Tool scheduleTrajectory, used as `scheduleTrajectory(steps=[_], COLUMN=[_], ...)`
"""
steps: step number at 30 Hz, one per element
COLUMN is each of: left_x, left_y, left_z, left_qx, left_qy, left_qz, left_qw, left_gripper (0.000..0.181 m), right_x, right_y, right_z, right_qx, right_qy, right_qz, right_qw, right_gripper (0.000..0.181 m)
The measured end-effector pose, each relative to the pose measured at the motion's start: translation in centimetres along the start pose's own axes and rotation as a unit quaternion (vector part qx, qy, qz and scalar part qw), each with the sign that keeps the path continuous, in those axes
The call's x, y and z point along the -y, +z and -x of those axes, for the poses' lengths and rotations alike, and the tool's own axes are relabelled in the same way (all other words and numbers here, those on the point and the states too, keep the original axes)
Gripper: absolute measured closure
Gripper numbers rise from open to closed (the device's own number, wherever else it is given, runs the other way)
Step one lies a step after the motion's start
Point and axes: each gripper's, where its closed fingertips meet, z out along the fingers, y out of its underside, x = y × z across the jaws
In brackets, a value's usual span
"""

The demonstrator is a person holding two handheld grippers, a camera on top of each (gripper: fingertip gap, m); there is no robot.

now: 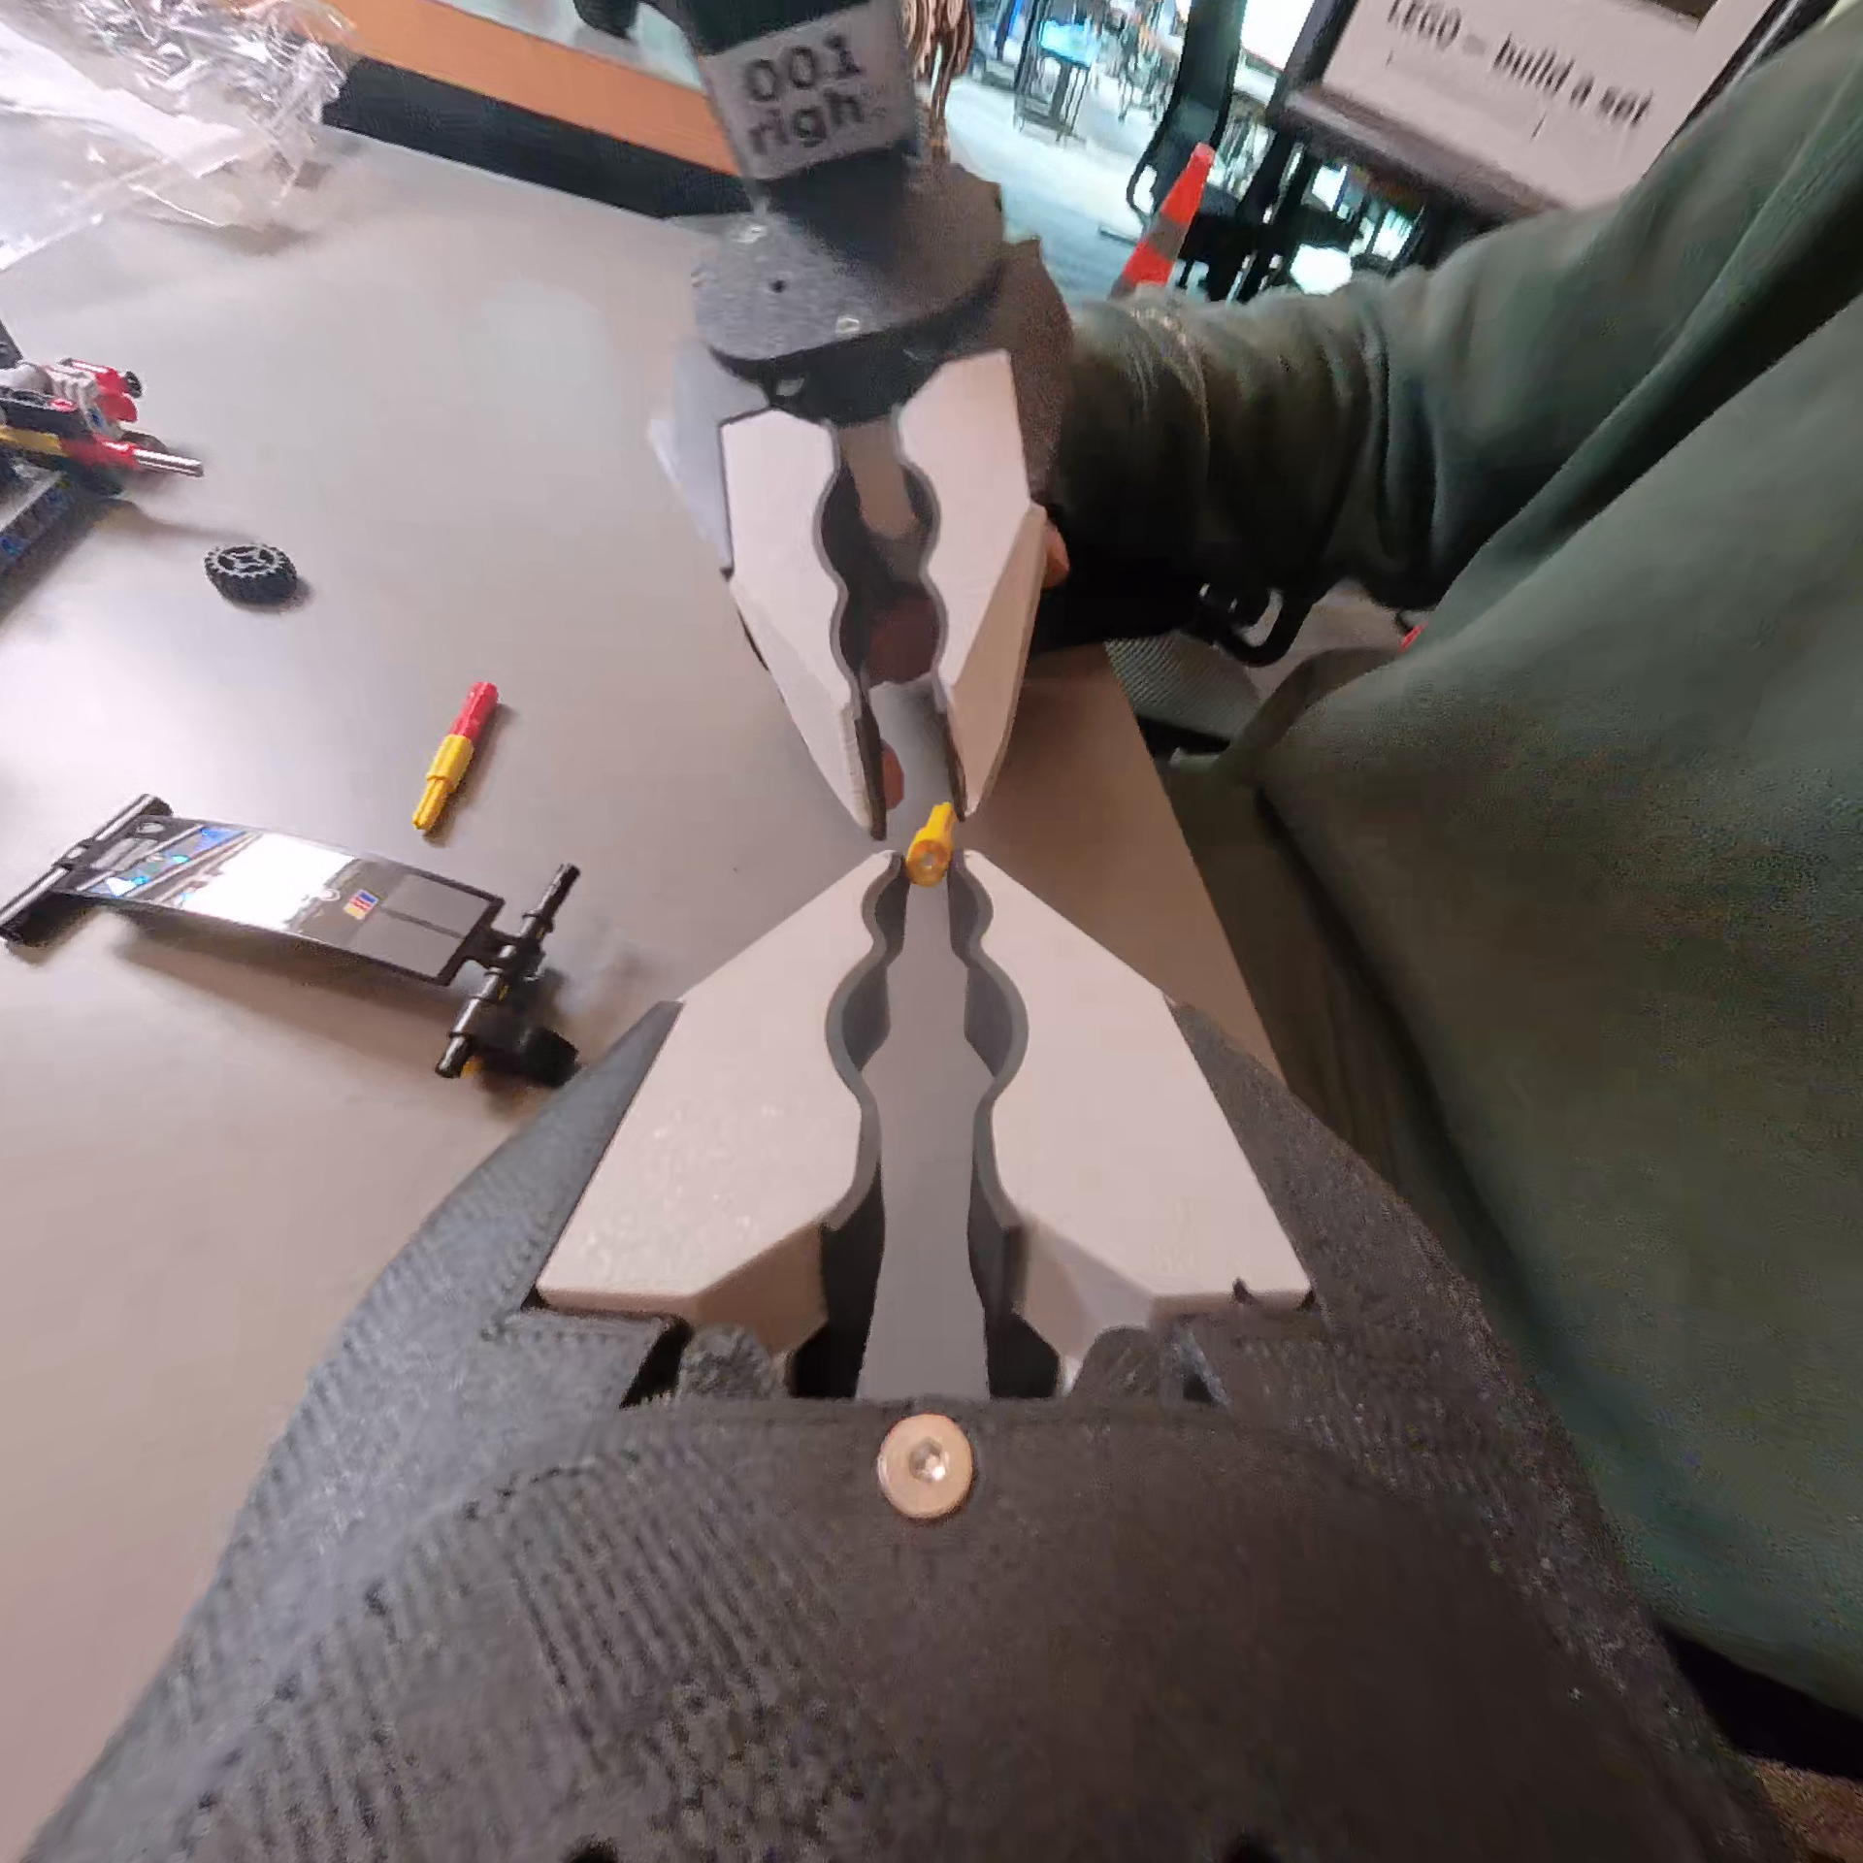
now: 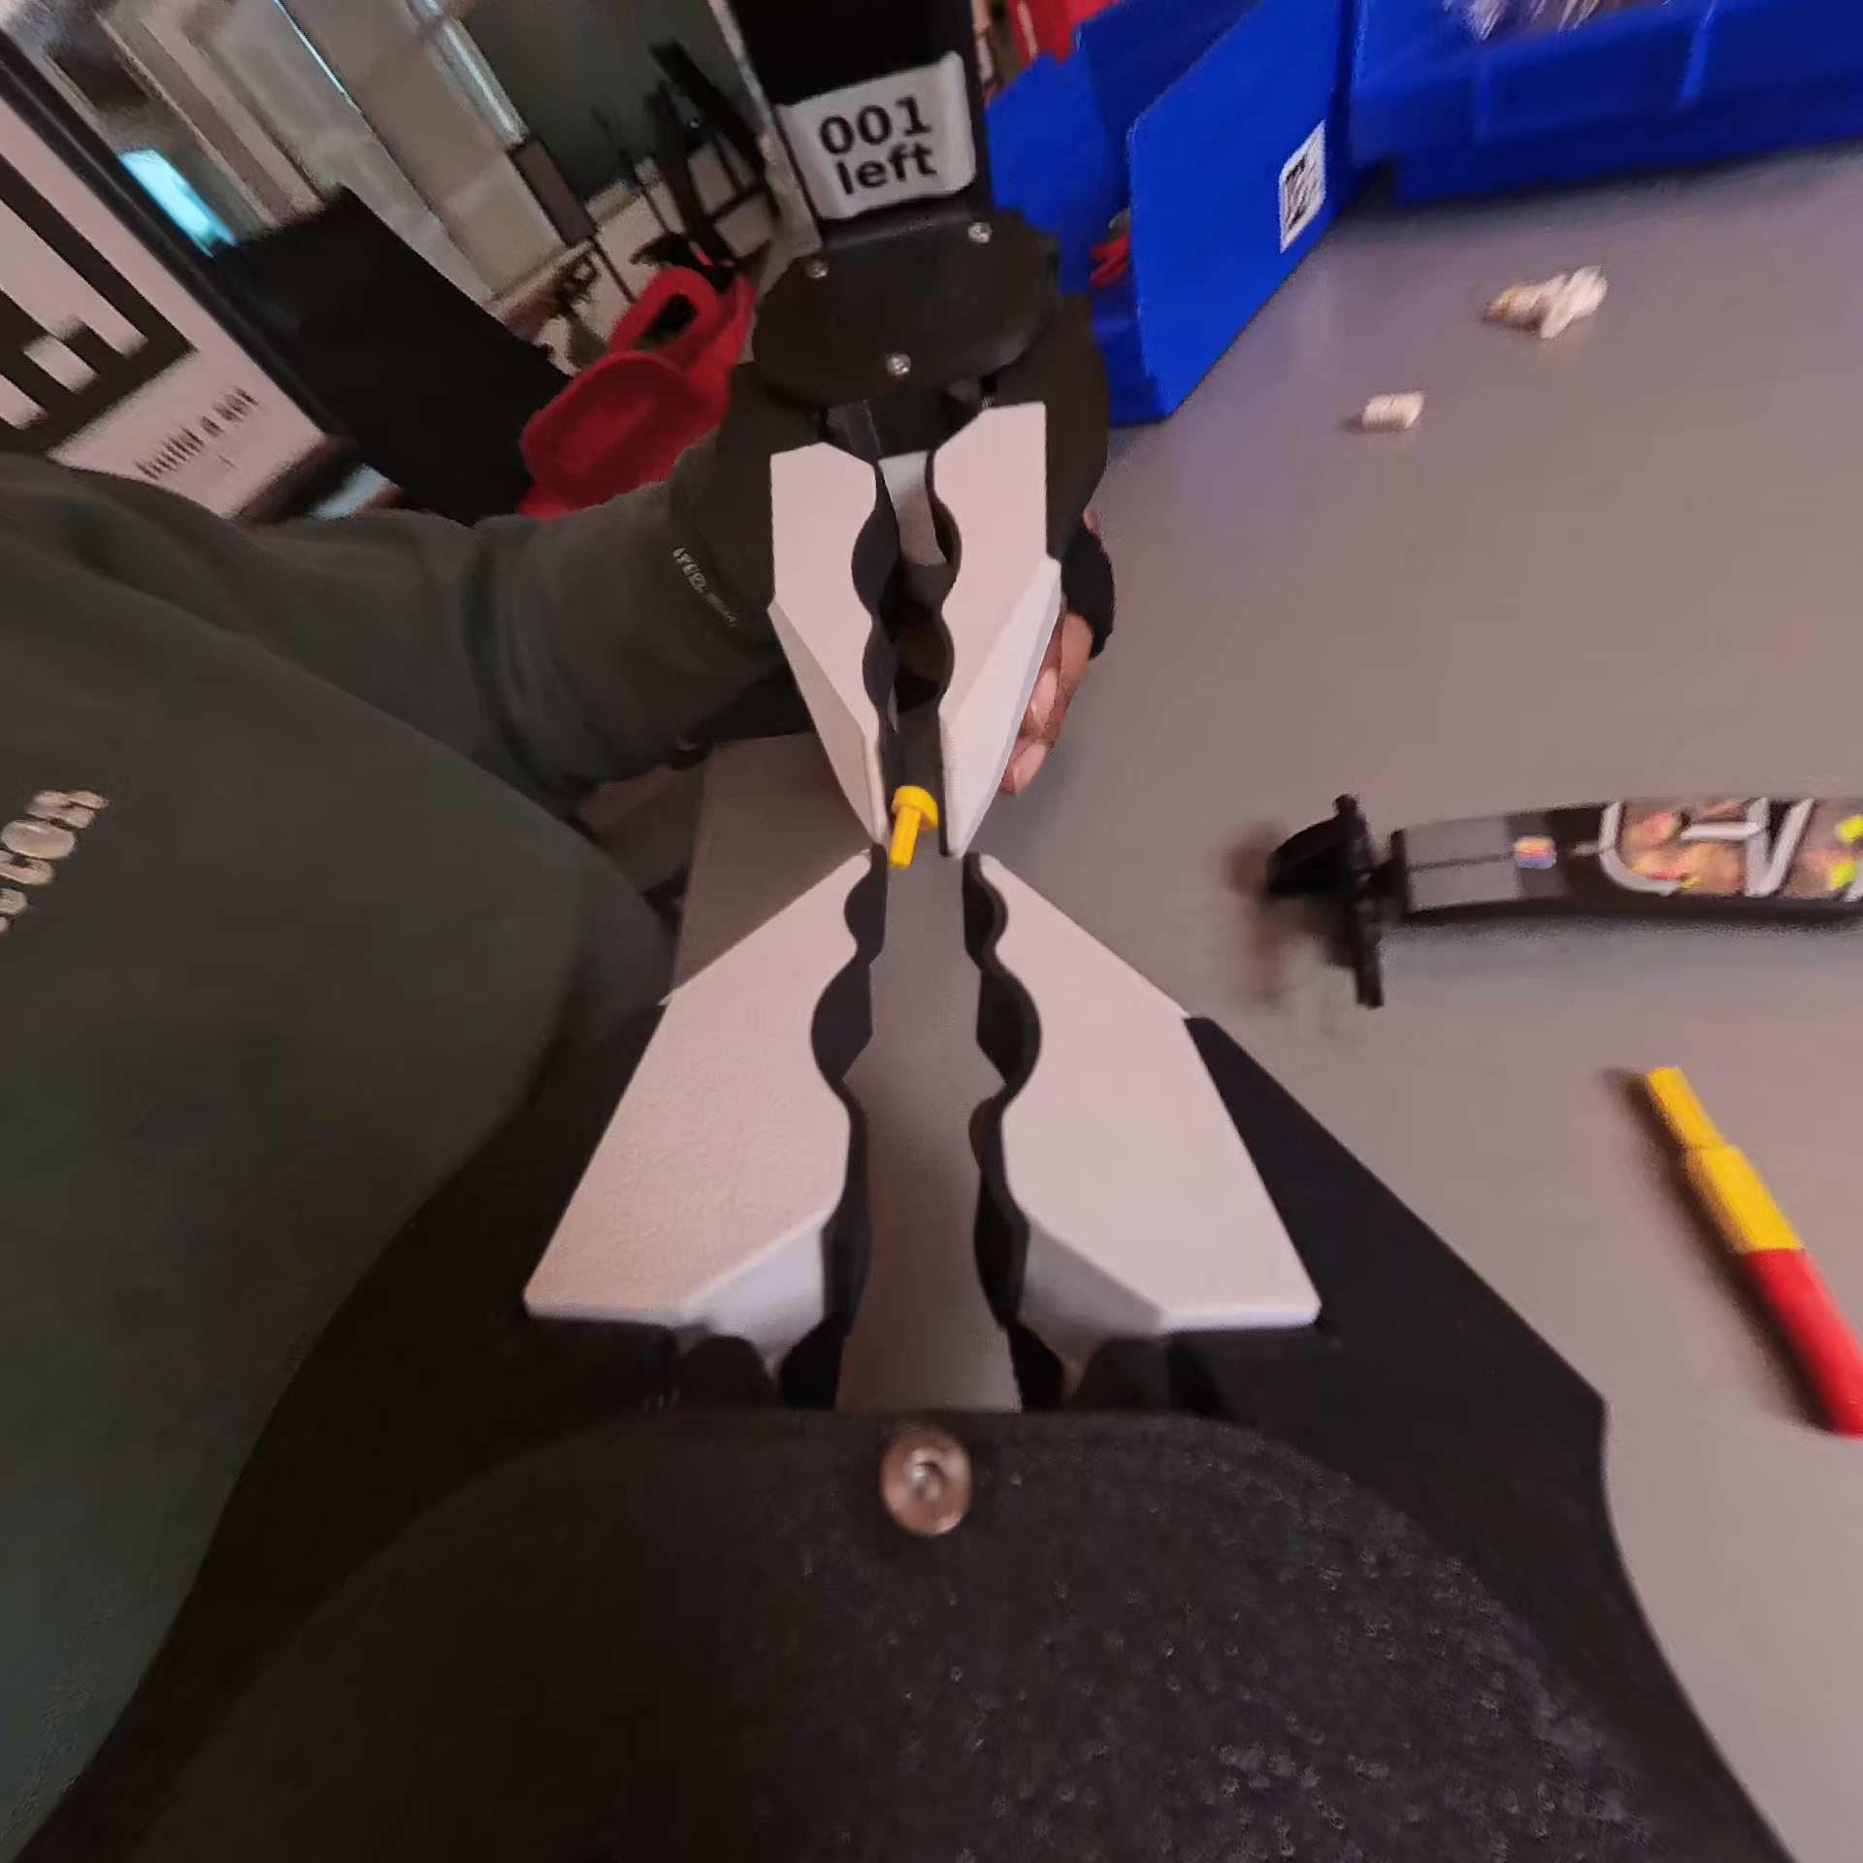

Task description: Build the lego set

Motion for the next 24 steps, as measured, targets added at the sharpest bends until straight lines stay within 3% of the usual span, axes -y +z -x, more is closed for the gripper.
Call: scheduleTrajectory(steps=[5, 18, 20, 24], left_x=[0.7, 0.2, -0.2, -0.6], left_y=[-0.3, -0.1, -0.7, -3.5], left_z=[0.2, 0.3, 1.0, 5.2], left_qx=[-0.011, -0.014, 0.012, 0.137], left_qy=[-0.035, -0.045, -0.025, 0.003], left_qz=[-0.028, -0.016, -0.001, 0.009], left_qw=[0.999, 0.999, 1.0, 0.99], left_gripper=[0.176, 0.176, 0.175, 0.165], right_x=[1.2, 0.9, 0.9, 0.5], right_y=[-0.1, 0.2, 0.1, -1.4], right_z=[-0.1, -0.1, -0.5, -2.5], right_qx=[-0.075, -0.076, -0.078, -0.111], right_qy=[-0.11, -0.12, -0.112, -0.099], right_qz=[-0.021, -0.021, -0.023, -0.014], right_qw=[0.991, 0.99, 0.99, 0.989], right_gripper=[0.173, 0.18, 0.18, 0.18])
